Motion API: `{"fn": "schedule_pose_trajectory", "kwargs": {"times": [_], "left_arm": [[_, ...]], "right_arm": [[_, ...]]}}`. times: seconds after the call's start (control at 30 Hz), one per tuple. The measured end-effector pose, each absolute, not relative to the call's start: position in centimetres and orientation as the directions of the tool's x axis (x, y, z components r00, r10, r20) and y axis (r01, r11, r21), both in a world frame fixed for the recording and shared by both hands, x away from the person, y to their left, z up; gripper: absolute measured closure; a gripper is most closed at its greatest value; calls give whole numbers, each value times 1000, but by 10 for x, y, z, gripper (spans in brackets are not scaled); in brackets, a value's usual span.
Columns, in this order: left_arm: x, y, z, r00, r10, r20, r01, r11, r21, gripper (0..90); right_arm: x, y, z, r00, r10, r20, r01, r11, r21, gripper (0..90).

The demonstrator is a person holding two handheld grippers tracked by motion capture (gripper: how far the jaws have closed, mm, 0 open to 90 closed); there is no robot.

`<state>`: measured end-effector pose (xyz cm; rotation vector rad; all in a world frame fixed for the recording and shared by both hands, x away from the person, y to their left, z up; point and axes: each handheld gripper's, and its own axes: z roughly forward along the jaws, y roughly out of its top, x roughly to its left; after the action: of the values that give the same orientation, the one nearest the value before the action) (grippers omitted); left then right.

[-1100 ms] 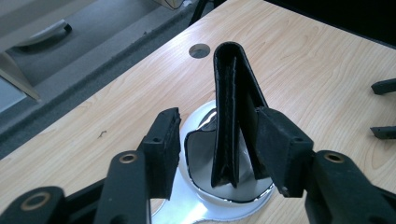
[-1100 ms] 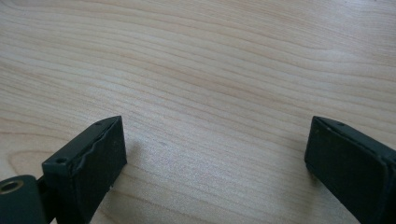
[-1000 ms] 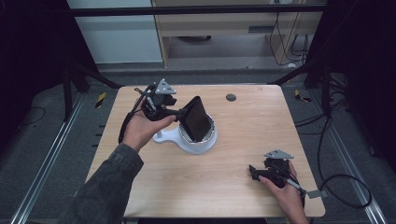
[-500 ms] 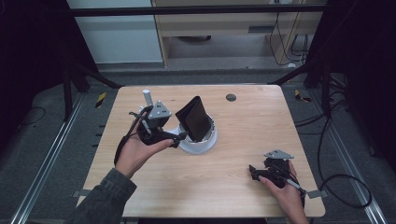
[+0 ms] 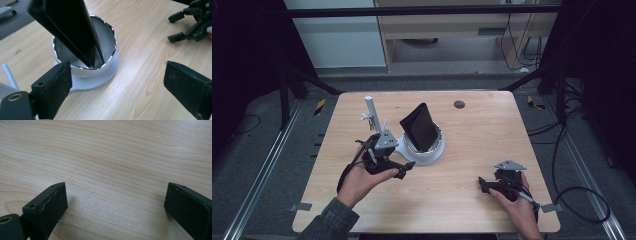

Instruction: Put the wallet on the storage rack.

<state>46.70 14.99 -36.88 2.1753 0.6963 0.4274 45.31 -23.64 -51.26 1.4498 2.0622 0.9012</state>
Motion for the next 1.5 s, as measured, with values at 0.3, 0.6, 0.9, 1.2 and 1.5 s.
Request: {"fn": "schedule_pose_trajectory", "kwargs": {"times": [0.3,0.6,0.9,1.2,1.5], "left_arm": [[459,159,-396,790,612,44,365,-526,768,68],[451,189,-417,756,653,57,383,-511,770,61],[459,227,-450,689,718,95,442,-521,730,66],[467,253,-477,638,767,75,509,-492,706,67],[481,275,-502,560,828,36,571,-417,708,68]], "right_arm": [[453,-236,-513,-338,941,1,640,229,733,50],[452,-236,-513,-335,942,-1,640,228,734,50],[452,-236,-513,-335,942,-1,639,228,735,50],[452,-236,-513,-335,942,0,639,228,734,50],[452,-236,-513,-336,942,-1,639,228,735,49]]}}
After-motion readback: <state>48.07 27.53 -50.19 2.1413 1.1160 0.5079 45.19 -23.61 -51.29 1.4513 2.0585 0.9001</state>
